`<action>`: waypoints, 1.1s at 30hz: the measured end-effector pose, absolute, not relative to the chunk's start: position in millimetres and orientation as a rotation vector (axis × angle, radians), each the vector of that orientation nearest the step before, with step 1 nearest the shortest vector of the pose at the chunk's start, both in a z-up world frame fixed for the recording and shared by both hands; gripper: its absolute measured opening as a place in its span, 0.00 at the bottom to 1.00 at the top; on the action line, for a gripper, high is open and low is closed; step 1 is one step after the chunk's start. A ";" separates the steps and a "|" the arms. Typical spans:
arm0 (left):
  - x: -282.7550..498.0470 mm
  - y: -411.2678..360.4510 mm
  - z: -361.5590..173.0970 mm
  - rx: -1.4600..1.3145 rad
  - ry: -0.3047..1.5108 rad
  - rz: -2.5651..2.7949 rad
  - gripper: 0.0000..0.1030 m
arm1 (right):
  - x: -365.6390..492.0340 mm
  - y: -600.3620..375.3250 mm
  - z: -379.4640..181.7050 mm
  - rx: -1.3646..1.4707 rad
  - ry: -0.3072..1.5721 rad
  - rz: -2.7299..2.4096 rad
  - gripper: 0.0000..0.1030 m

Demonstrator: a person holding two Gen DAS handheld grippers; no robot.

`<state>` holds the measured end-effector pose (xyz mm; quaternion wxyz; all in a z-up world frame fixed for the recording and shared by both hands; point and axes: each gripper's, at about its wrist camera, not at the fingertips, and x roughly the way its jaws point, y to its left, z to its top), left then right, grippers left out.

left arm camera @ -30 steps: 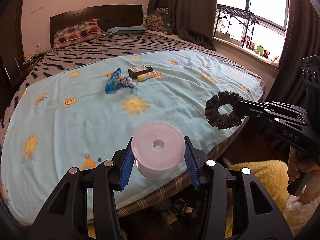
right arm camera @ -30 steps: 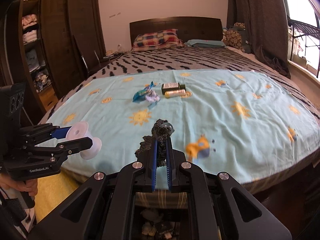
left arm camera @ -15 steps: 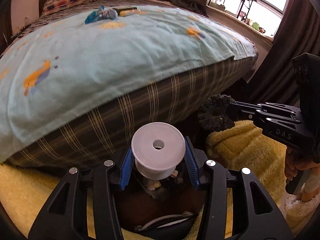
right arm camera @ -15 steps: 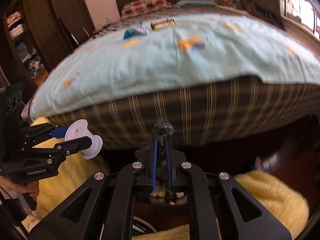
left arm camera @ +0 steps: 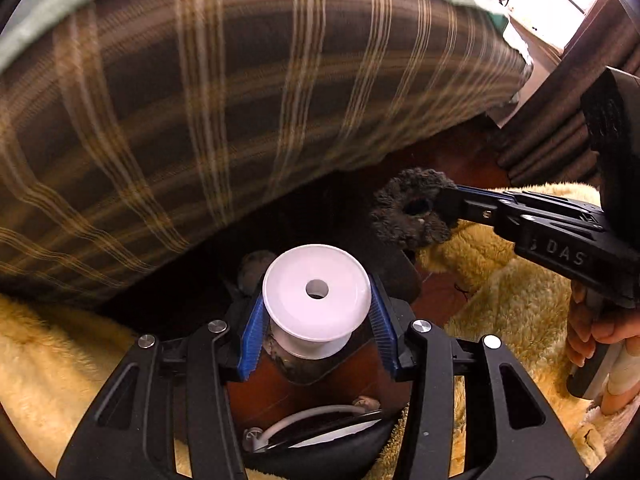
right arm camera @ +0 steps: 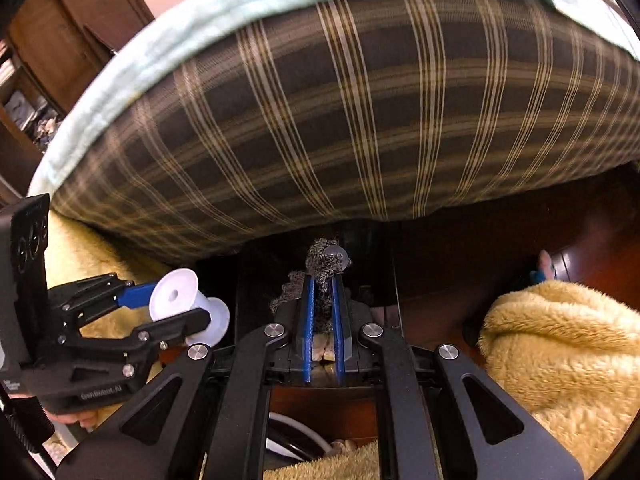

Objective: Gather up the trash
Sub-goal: 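Lower both tools into the black bin and open them, dropping spool and scrunchie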

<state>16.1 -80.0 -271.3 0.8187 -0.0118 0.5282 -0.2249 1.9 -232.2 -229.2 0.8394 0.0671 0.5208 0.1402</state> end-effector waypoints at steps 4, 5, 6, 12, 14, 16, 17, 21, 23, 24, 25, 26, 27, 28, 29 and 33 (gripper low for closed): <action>21.3 -79.0 -289.1 -0.056 1.168 -0.486 0.43 | 0.2 -225.2 -238.8 0.108 1.122 0.287 0.10; 22.1 -78.5 -291.4 -0.056 1.170 -0.482 0.43 | 0.2 -224.3 -240.7 0.108 1.126 0.288 0.11; 22.5 -77.7 -292.6 -0.055 1.170 -0.480 0.43 | 0.1 -222.9 -241.9 0.107 1.127 0.289 0.12; 20.0 -75.6 -295.0 -0.062 1.169 -0.478 0.45 | 8.5 -217.0 -241.8 0.127 1.121 0.306 0.12; 22.8 -70.7 -293.7 -0.066 1.171 -0.470 0.52 | 12.7 -218.2 -240.5 0.130 1.122 0.299 0.13; 22.7 -66.3 -295.8 -0.067 1.168 -0.463 0.57 | 16.9 -220.2 -238.2 0.138 1.124 0.291 0.13; 22.0 -64.5 -295.5 -0.065 1.166 -0.461 0.59 | 17.1 -221.5 -237.5 0.141 1.123 0.284 0.13; 21.6 -58.9 -289.3 -0.044 1.147 -0.445 0.67 | 20.5 -228.2 -234.6 0.158 1.108 0.269 0.45; 22.0 -55.4 -283.0 -0.033 1.137 -0.432 0.70 | 20.6 -229.6 -231.5 0.162 1.095 0.267 0.52; 21.6 -54.8 -280.2 -0.028 1.132 -0.427 0.74 | 20.8 -230.4 -229.1 0.162 1.089 0.265 0.56; 20.4 -53.1 -275.8 -0.023 1.122 -0.419 0.76 | 20.9 -231.4 -225.8 0.163 1.080 0.261 0.63; 19.7 -50.8 -270.9 -0.018 1.112 -0.413 0.79 | 20.6 -231.9 -223.0 0.163 1.070 0.258 0.67; 19.8 -47.9 -263.1 -0.013 1.098 -0.408 0.81 | 20.0 -232.7 -218.1 0.163 1.055 0.257 0.74; 19.5 -45.8 -254.0 -0.009 1.080 -0.406 0.83 | 19.7 -233.8 -210.7 0.164 1.036 0.259 0.80; 18.4 -42.9 -244.9 -0.008 1.060 -0.404 0.86 | 19.2 -234.7 -204.4 0.163 1.021 0.261 0.82; 11.8 -30.8 -200.2 -0.011 0.958 -0.393 0.89 | 17.1 -237.2 -163.2 0.135 0.913 0.258 0.88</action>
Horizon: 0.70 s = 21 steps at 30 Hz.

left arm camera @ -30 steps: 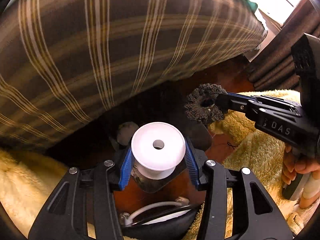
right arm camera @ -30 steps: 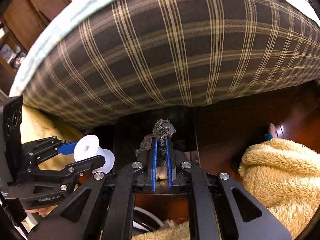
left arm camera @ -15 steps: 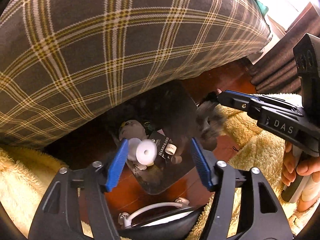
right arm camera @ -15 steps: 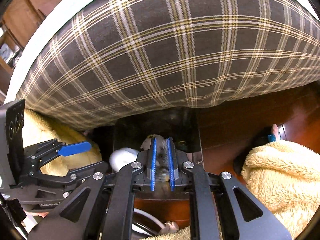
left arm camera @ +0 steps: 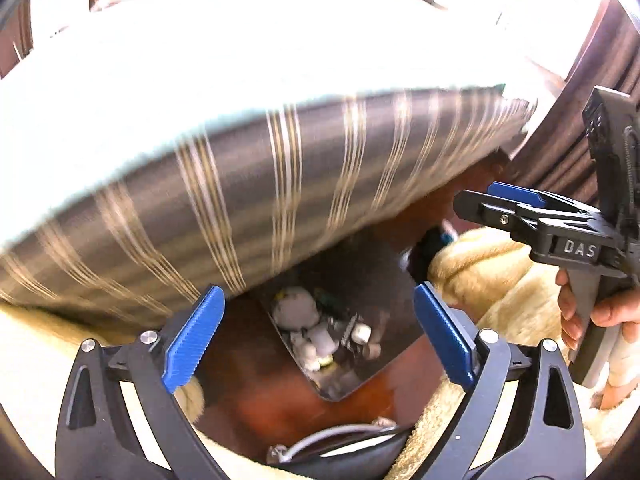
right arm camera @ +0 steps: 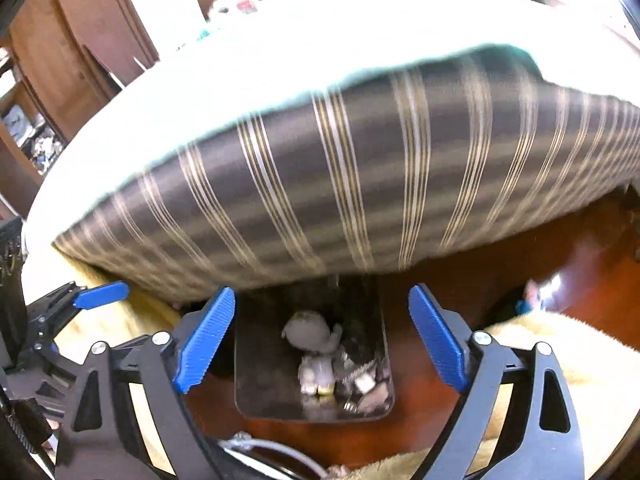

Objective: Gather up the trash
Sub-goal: 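Lower both tools into the black bin and open them, dropping spool and scrunchie, then grasp the blue snack bag with the left tool while the right tool grasps the yellow-capped tube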

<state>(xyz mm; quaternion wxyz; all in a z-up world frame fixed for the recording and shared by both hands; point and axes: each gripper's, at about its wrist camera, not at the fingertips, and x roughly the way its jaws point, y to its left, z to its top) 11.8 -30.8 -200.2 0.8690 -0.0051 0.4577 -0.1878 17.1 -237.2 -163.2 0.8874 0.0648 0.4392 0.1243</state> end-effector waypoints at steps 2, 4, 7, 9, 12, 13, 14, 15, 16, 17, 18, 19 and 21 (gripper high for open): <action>11.9 -24.3 -176.5 -0.015 0.909 -0.379 0.90 | 18.2 -237.8 -140.7 0.119 0.856 0.258 0.88; 13.1 -18.1 -158.2 -0.020 0.874 -0.365 0.91 | 20.9 -237.6 -116.7 0.106 0.797 0.260 0.88; 21.1 -11.8 -130.5 -0.020 0.825 -0.352 0.91 | 31.1 -234.2 -79.9 0.069 0.702 0.257 0.90; 28.8 -7.6 -117.0 -0.006 0.793 -0.334 0.91 | 43.9 -233.1 -64.2 0.049 0.668 0.247 0.90; 46.0 0.7 -96.7 0.011 0.758 -0.295 0.91 | 65.9 -226.6 -43.2 0.026 0.637 0.240 0.90; 54.1 4.4 -90.3 0.007 0.752 -0.291 0.91 | 75.4 -224.0 -36.6 0.022 0.631 0.243 0.90; 61.3 6.5 -85.4 0.002 0.751 -0.288 0.91 | 83.7 -223.9 -31.7 0.023 0.629 0.245 0.90; 72.1 11.1 -79.2 -0.008 0.748 -0.283 0.91 | 93.8 -224.0 -26.9 0.027 0.628 0.250 0.90; 78.8 12.6 -78.3 -0.015 0.748 -0.279 0.91 | 104.9 -221.9 -23.2 0.031 0.629 0.258 0.90; 86.6 15.4 -75.5 -0.023 0.749 -0.275 0.91 | 112.7 -219.2 -21.1 0.034 0.633 0.260 0.90; 96.6 19.5 -73.4 -0.029 0.752 -0.272 0.91 | 123.5 -216.6 -19.2 0.037 0.639 0.260 0.90; 107.2 22.5 -71.4 -0.033 0.754 -0.271 0.91 | 133.8 -213.7 -17.5 0.038 0.646 0.262 0.90; 124.6 26.9 -66.9 -0.031 0.757 -0.258 0.91 | 148.4 -206.5 -18.4 0.039 0.658 0.259 0.90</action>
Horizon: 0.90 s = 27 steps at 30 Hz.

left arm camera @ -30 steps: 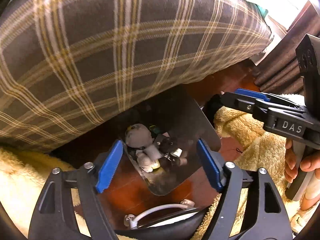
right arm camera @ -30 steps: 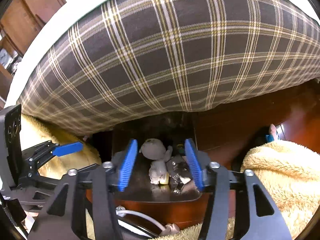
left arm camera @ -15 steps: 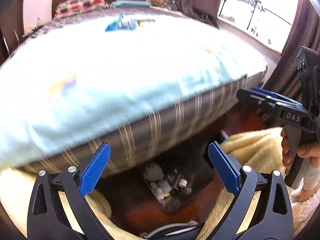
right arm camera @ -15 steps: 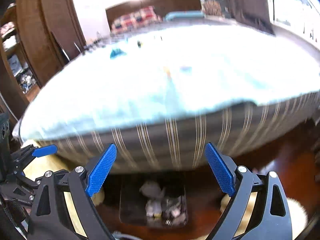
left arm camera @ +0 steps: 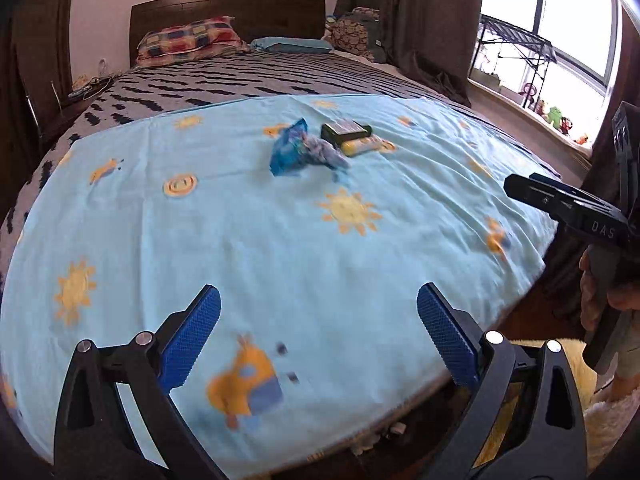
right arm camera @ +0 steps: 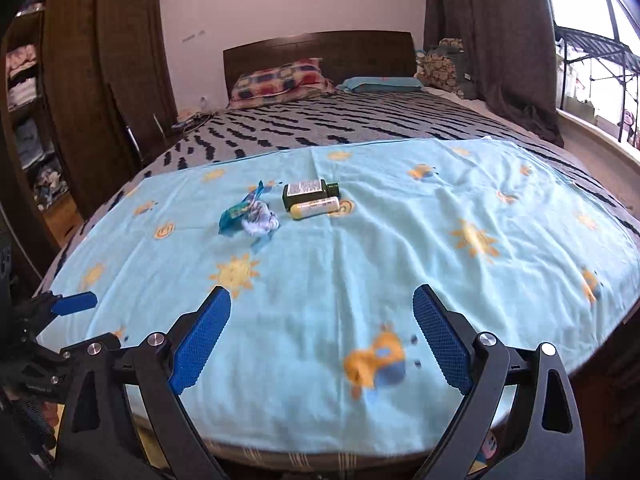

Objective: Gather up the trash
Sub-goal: 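Grasp the blue snack bag with the left tool while the right tool grasps the yellow-capped tube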

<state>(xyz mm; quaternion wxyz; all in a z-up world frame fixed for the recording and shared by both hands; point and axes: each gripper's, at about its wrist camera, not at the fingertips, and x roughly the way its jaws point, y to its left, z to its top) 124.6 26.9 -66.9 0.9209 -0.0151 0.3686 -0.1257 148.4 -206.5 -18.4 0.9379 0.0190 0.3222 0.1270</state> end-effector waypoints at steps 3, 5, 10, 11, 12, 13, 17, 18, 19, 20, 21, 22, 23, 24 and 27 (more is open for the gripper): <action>153.2 30.4 -64.2 -0.012 0.758 -0.238 0.91 | 177.8 -197.3 -21.8 0.041 0.685 0.261 0.90; 172.2 29.8 -63.9 0.011 0.755 -0.226 0.91 | 197.5 -191.4 -28.3 0.040 0.710 0.263 0.90; 212.5 30.1 -74.9 0.032 0.779 -0.217 0.88 | 241.5 -176.2 -44.8 0.030 0.763 0.258 0.90; 221.0 29.8 -76.7 0.039 0.781 -0.213 0.87 | 248.3 -173.5 -46.8 0.026 0.768 0.257 0.90; 228.2 29.8 -78.7 0.045 0.780 -0.208 0.86 | 253.4 -171.3 -48.7 0.024 0.772 0.257 0.90; 234.4 29.7 -80.1 0.050 0.780 -0.207 0.86 | 259.8 -169.6 -50.7 0.019 0.776 0.255 0.90; 262.1 27.0 -89.2 0.061 0.800 -0.202 0.82 | 283.0 -164.7 -59.0 0.000 0.801 0.243 0.90; 268.5 26.0 -91.9 0.062 0.808 -0.205 0.82 | 288.6 -163.8 -62.3 -0.003 0.811 0.241 0.90; 274.8 24.8 -94.5 0.064 0.814 -0.208 0.82 | 292.9 -163.2 -65.3 -0.005 0.821 0.239 0.90; 280.4 23.5 -96.8 0.069 0.818 -0.209 0.81 | 298.1 -162.3 -68.9 -0.010 0.832 0.236 0.90; 284.8 22.0 -98.6 0.074 0.819 -0.211 0.79 | 302.9 -161.4 -72.7 -0.016 0.843 0.232 0.90; 289.1 20.8 -99.9 0.077 0.820 -0.211 0.79 | 307.1 -160.5 -75.9 -0.020 0.853 0.231 0.90; 293.9 20.6 -101.5 0.076 0.821 -0.211 0.77 | 310.7 -159.4 -78.5 -0.020 0.861 0.235 0.90; 298.1 20.7 -102.8 0.071 0.822 -0.211 0.77 | 313.9 -158.2 -79.8 -0.022 0.868 0.238 0.90; 307.7 21.4 -105.6 0.055 0.829 -0.218 0.75 | 320.7 -151.3 -81.4 -0.037 0.874 0.250 0.90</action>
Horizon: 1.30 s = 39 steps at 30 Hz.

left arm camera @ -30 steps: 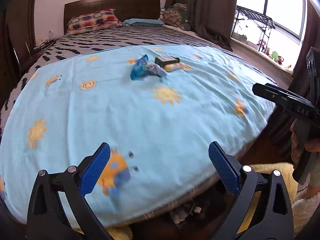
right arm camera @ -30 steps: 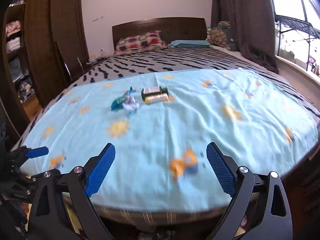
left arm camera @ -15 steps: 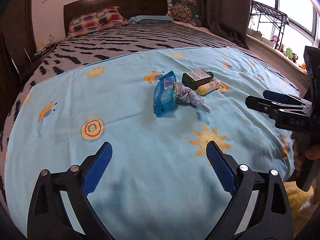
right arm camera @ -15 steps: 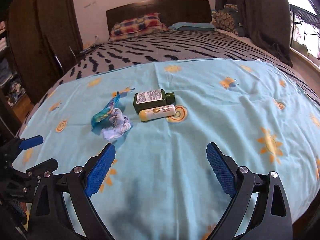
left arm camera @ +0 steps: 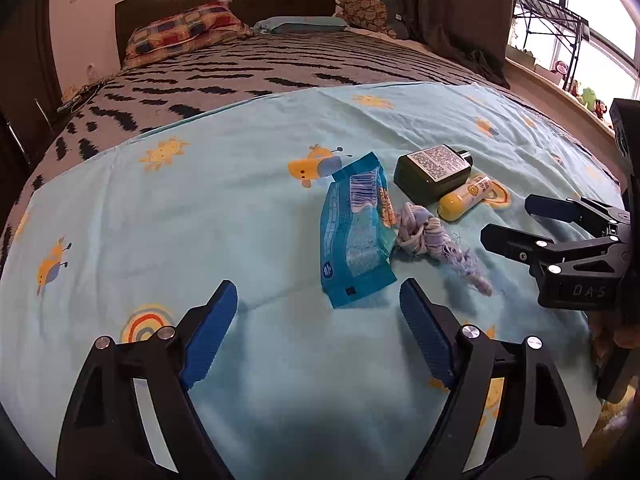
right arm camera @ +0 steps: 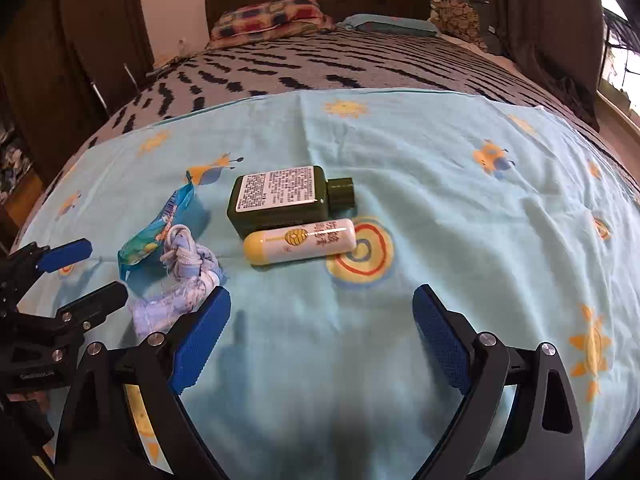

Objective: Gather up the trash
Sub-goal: 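Grasp the blue snack bag with the left tool while the right tool grasps the yellow-capped tube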

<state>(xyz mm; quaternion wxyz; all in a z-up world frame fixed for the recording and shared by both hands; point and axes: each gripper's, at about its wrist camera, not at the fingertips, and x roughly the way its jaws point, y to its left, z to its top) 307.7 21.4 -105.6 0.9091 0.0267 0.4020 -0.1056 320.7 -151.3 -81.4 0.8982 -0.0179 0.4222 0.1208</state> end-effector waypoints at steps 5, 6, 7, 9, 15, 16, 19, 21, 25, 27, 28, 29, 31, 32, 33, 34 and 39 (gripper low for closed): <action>318.9 21.5 -107.1 0.041 0.838 -0.233 0.72 | 338.0 -143.4 -85.9 -0.043 0.905 0.241 0.90; 320.8 21.0 -107.2 0.040 0.838 -0.233 0.71 | 341.4 -142.6 -86.7 -0.041 0.912 0.238 0.90; 322.7 20.5 -107.1 0.040 0.839 -0.235 0.71 | 344.6 -140.9 -87.1 -0.040 0.916 0.237 0.90; 326.3 18.7 -107.6 0.040 0.843 -0.242 0.70 | 350.5 -138.2 -87.2 -0.041 0.921 0.232 0.90; 335.8 8.7 -110.7 0.065 0.860 -0.273 0.62 | 359.8 -132.0 -90.6 -0.055 0.933 0.227 0.90; 337.8 7.9 -111.9 0.068 0.867 -0.276 0.60 | 360.2 -132.3 -90.7 -0.052 0.931 0.228 0.88; 341.1 8.7 -113.7 0.063 0.875 -0.285 0.44 | 360.5 -137.4 -88.8 -0.030 0.919 0.230 0.70; 341.6 9.5 -112.3 0.062 0.870 -0.288 0.33 | 360.3 -140.5 -88.0 -0.015 0.914 0.239 0.67; 338.0 10.8 -107.9 0.070 0.851 -0.286 0.32 | 356.6 -141.0 -86.4 -0.012 0.901 0.248 0.67; 335.3 11.2 -105.3 0.074 0.840 -0.280 0.32 | 352.4 -141.1 -84.3 -0.015 0.892 0.254 0.67; 333.3 11.4 -104.0 0.076 0.837 -0.279 0.31 | 350.1 -141.2 -83.2 -0.016 0.890 0.258 0.67; 331.0 11.8 -102.7 0.075 0.836 -0.277 0.31 | 346.7 -141.3 -82.0 -0.017 0.887 0.262 0.67; 325.8 12.1 -99.9 0.074 0.834 -0.275 0.31 | 336.7 -141.3 -78.5 -0.030 0.877 0.266 0.67; 321.5 12.5 -97.7 0.074 0.831 -0.274 0.31 | 332.7 -141.5 -76.8 -0.036 0.872 0.268 0.67; 318.9 13.0 -95.4 0.074 0.828 -0.272 0.31 | 326.8 -142.1 -74.0 -0.040 0.866 0.271 0.67; 313.7 13.8 -92.4 0.071 0.823 -0.270 0.31 | 320.8 -143.2 -71.0 -0.039 0.861 0.277 0.67; 280.6 16.7 -79.2 0.067 0.794 -0.266 0.31 | 289.5 -151.4 -58.0 -0.036 0.835 0.290 0.67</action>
